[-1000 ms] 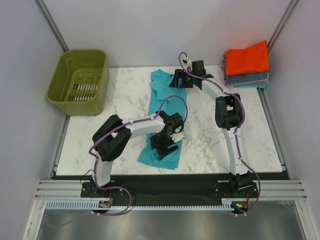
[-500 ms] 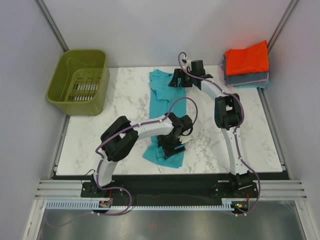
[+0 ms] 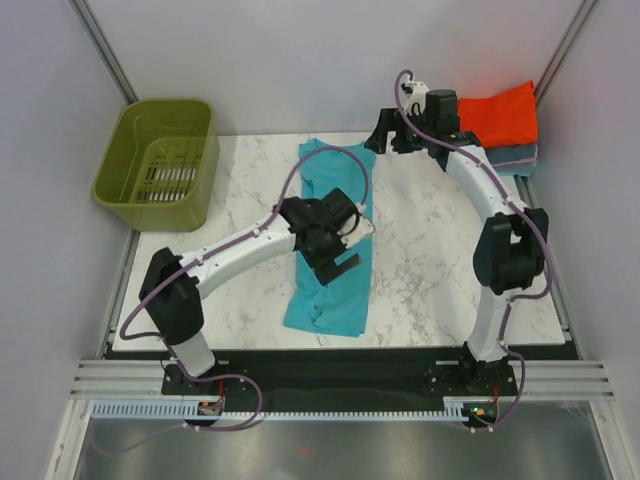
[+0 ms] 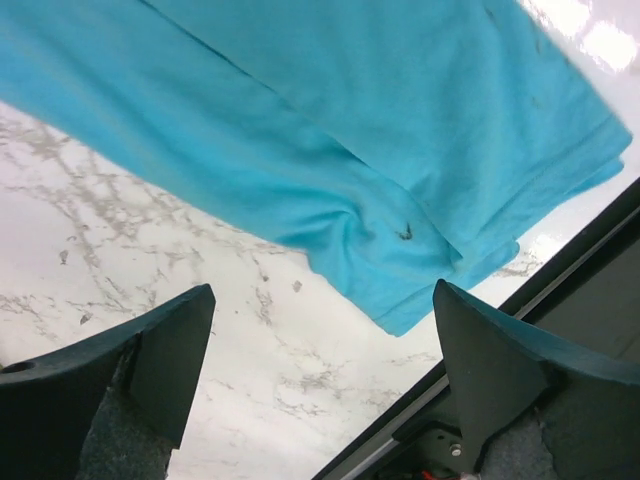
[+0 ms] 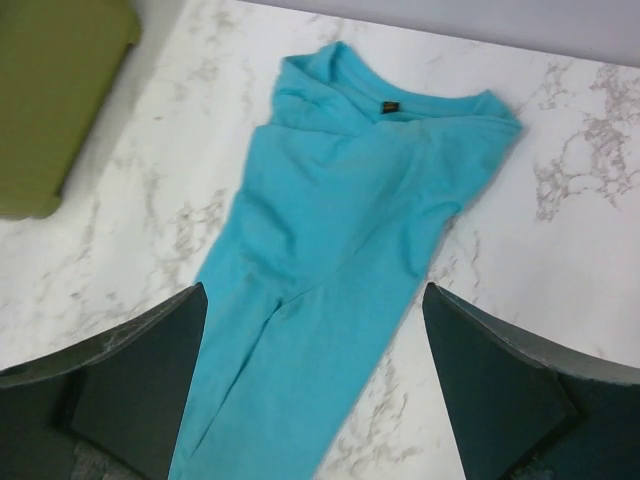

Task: Fold and stack the t-shirts
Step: Fold the tshirt

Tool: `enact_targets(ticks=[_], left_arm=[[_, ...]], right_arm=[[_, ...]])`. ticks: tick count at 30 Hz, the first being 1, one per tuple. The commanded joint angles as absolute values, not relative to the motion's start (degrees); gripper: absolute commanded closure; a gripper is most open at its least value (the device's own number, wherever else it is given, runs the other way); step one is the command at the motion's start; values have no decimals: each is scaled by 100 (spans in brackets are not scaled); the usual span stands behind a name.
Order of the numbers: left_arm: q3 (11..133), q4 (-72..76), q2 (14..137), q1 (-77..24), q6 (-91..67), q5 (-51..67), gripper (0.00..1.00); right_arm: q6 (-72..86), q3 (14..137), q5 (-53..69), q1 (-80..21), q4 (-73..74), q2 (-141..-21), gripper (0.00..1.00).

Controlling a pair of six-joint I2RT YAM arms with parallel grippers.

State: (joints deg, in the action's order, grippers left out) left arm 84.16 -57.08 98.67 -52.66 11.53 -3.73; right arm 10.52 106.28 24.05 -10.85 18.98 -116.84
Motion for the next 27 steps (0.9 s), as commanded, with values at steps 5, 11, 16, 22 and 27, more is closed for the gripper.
enact_targets(ticks=[5, 11, 16, 22, 27], left_arm=[[8939, -5915, 9273, -3186, -261, 1465, 2], [7552, -5695, 8904, -2602, -1380, 2733, 9], [6060, -4791, 8719, -2531, -2311, 3866, 16], [5012, -3851, 8683, -2443, -2847, 4061, 26], [4694, -3533, 8771, -2303, -3190, 3920, 23]], right_arm=[[2071, 8142, 4478, -941, 2892, -10109, 7], [3488, 5065, 5325, -958, 2102, -8738, 11], [3551, 3702, 5388, -1089, 2206, -8052, 14], [3700, 3120, 5081, -1599, 2391, -7778, 15], [3990, 3111, 4852, -1740, 2321, -8392, 18]])
